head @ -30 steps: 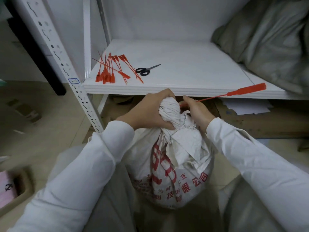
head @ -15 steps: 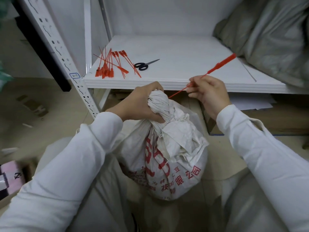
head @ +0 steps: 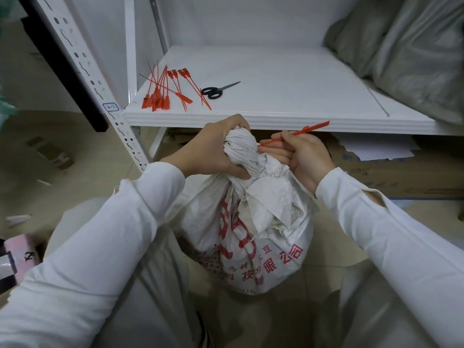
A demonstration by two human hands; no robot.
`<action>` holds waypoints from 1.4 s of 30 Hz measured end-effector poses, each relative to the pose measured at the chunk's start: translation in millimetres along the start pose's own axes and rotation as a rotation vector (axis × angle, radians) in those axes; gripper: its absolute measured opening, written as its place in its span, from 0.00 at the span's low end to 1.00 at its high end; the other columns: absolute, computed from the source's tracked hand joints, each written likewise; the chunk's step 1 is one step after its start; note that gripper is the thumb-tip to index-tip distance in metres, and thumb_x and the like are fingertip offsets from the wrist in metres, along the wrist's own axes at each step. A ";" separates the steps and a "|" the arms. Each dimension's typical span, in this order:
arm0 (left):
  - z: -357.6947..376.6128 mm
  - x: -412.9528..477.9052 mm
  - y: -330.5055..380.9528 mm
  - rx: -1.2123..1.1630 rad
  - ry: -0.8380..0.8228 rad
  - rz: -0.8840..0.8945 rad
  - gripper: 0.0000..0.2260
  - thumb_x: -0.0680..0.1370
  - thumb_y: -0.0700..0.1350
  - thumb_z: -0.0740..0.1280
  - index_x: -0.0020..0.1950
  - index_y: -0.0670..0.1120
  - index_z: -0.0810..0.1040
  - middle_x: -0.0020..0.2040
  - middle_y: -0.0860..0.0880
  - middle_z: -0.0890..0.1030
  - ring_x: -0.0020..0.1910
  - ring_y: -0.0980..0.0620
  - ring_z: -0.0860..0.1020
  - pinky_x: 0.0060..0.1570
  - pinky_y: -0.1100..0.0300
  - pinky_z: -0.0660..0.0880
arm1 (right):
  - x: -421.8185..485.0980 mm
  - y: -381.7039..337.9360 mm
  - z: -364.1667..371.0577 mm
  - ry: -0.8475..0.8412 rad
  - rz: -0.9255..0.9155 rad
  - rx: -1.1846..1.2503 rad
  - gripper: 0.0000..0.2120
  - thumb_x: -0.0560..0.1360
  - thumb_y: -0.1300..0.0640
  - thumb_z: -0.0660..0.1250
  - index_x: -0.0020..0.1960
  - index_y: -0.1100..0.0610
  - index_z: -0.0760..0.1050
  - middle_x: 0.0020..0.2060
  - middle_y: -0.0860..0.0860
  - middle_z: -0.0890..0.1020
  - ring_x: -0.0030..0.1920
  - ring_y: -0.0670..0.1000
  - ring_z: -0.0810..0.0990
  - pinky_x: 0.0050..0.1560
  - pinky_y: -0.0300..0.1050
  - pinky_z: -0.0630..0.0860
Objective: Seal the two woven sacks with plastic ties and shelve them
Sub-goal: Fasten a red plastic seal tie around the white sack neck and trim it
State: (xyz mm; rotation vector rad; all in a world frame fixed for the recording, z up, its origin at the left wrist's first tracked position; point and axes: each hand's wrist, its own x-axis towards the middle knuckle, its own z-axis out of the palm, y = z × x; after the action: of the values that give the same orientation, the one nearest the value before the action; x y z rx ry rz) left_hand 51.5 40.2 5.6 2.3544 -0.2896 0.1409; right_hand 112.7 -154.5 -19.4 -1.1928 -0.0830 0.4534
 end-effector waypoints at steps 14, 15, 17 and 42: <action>3.2 -1.4 0.8 -0.073 0.007 -0.077 0.29 0.57 0.46 0.84 0.52 0.47 0.75 0.46 0.52 0.81 0.46 0.52 0.80 0.46 0.50 0.79 | 10.4 5.4 6.3 -0.028 -0.061 -0.324 0.09 0.78 0.62 0.64 0.50 0.66 0.81 0.42 0.58 0.85 0.40 0.51 0.84 0.48 0.44 0.81; 3.3 -0.4 1.1 -0.074 0.013 -0.102 0.29 0.57 0.47 0.84 0.52 0.47 0.75 0.46 0.52 0.82 0.46 0.53 0.80 0.45 0.51 0.79 | 10.7 5.8 7.2 -0.022 -0.092 -0.334 0.08 0.78 0.63 0.65 0.50 0.66 0.81 0.41 0.58 0.85 0.40 0.51 0.84 0.47 0.44 0.80; 2.9 2.1 0.5 -0.077 0.024 -0.159 0.28 0.56 0.48 0.84 0.50 0.48 0.76 0.45 0.52 0.82 0.45 0.53 0.80 0.42 0.55 0.79 | 9.5 5.9 10.4 -0.011 -0.154 -0.326 0.05 0.76 0.63 0.67 0.48 0.63 0.82 0.42 0.58 0.85 0.40 0.52 0.84 0.49 0.46 0.81; 16.8 9.6 -9.1 -0.285 0.059 -0.572 0.26 0.58 0.53 0.81 0.53 0.49 0.80 0.47 0.50 0.83 0.46 0.51 0.82 0.36 0.58 0.81 | -20.2 25.6 10.5 0.021 -0.898 -1.248 0.13 0.78 0.55 0.63 0.55 0.61 0.82 0.40 0.55 0.85 0.39 0.55 0.83 0.41 0.52 0.80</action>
State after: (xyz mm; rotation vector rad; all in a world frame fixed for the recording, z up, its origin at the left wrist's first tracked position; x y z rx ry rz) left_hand 63.4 33.2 -10.8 2.0547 0.3725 -0.1013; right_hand 83.6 -145.6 -35.2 -2.1746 -0.9472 -0.5206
